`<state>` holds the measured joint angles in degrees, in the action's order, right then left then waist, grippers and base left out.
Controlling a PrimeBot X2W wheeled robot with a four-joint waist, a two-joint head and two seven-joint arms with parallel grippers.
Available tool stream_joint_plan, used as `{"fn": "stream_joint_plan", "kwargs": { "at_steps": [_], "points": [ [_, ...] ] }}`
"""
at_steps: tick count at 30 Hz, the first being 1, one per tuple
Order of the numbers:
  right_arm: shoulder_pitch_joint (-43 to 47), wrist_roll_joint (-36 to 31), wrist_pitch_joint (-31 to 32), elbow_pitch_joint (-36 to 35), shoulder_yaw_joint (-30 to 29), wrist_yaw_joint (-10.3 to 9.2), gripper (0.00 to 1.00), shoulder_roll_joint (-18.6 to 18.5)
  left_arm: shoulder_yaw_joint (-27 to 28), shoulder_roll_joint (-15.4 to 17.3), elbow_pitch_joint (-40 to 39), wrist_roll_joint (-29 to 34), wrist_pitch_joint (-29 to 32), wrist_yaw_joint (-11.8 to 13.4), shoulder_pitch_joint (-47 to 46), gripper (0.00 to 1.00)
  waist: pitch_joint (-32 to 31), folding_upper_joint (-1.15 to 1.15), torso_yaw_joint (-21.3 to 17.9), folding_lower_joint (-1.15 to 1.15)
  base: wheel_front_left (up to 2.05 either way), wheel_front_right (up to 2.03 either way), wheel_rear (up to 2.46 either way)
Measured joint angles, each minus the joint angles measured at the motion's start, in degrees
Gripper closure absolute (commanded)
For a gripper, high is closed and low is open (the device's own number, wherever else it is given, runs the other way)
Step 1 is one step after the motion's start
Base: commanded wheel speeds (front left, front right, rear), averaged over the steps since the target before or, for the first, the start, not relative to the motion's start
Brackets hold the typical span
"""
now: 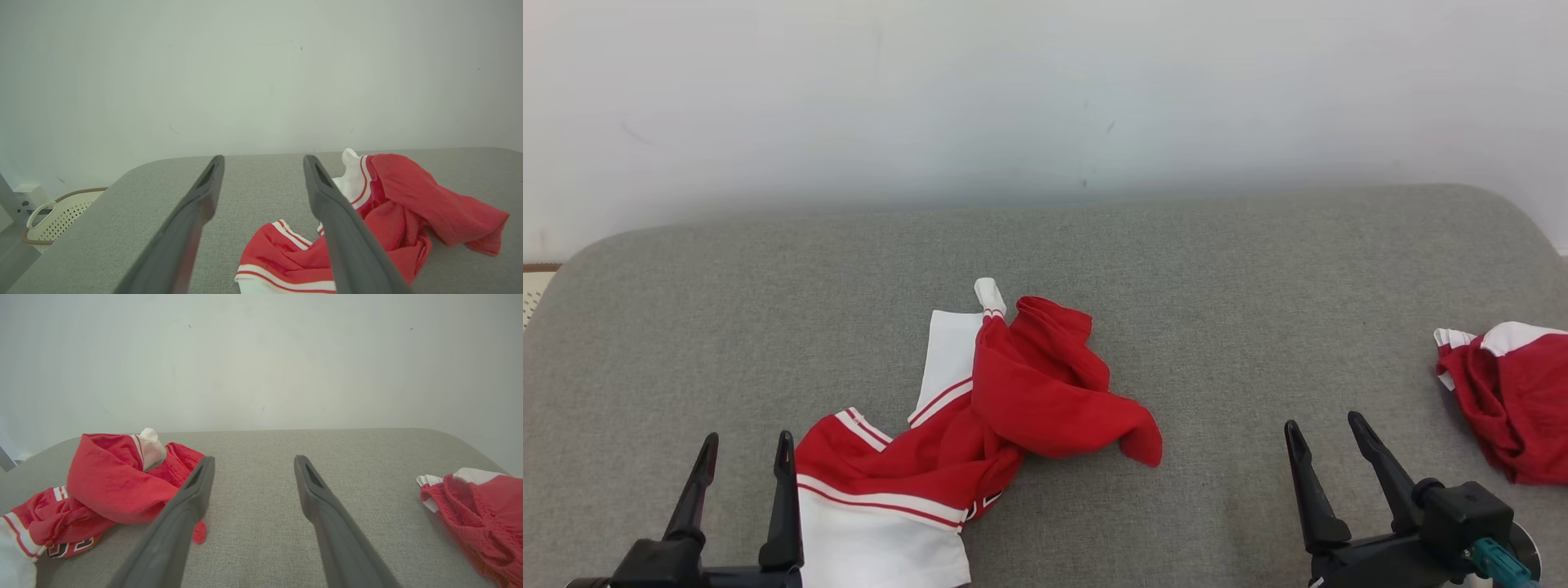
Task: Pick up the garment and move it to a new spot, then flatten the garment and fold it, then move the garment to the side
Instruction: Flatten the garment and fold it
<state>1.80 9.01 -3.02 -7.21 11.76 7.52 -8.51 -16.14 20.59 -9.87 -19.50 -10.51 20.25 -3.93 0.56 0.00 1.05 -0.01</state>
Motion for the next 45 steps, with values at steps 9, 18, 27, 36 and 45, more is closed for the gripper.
{"fn": "stream_joint_plan", "kwargs": {
  "at_steps": [9, 18, 27, 36, 45],
  "points": [
    [-1.14, 0.12, 0.57, 1.34, 1.94, 0.00, 0.00, -2.13, -0.69, -0.19, 0.73, -0.03, -0.16, -0.41, -1.09, 0.00, 0.46, 0.00, 1.49, 0.00, 0.00, 0.00, 0.00],
    [-7.57, 2.50, 0.96, 11.72, 13.86, 0.00, 0.00, -10.22, -2.80, -1.58, 1.45, 0.04, -0.59, -1.02, -3.44, 0.00, 2.38, 0.00, 4.66, 0.00, 0.00, 0.00, 0.00],
    [-18.18, 5.10, -2.38, 24.49, 21.97, 0.00, 0.00, -13.23, -4.32, -3.21, 3.31, 0.20, -1.75, -2.38, -7.00, 0.00, 6.07, 0.00, 7.45, 0.01, 0.00, 0.00, 0.00],
    [-24.79, 9.32, -4.56, 29.72, 27.37, 0.00, 1.00, -14.58, -4.27, -4.31, 4.60, 0.20, -3.05, -2.50, -8.54, 0.00, 9.01, 0.00, 9.22, 0.01, 0.00, 0.00, 0.00],
    [-24.43, 12.30, -0.15, 16.82, 27.43, 0.00, 1.00, -20.33, -2.81, -3.81, 4.41, 0.19, -3.46, -1.76, -8.06, 0.00, 8.96, 0.00, 6.83, 0.01, 0.00, 0.00, 0.00]
  ]
}}
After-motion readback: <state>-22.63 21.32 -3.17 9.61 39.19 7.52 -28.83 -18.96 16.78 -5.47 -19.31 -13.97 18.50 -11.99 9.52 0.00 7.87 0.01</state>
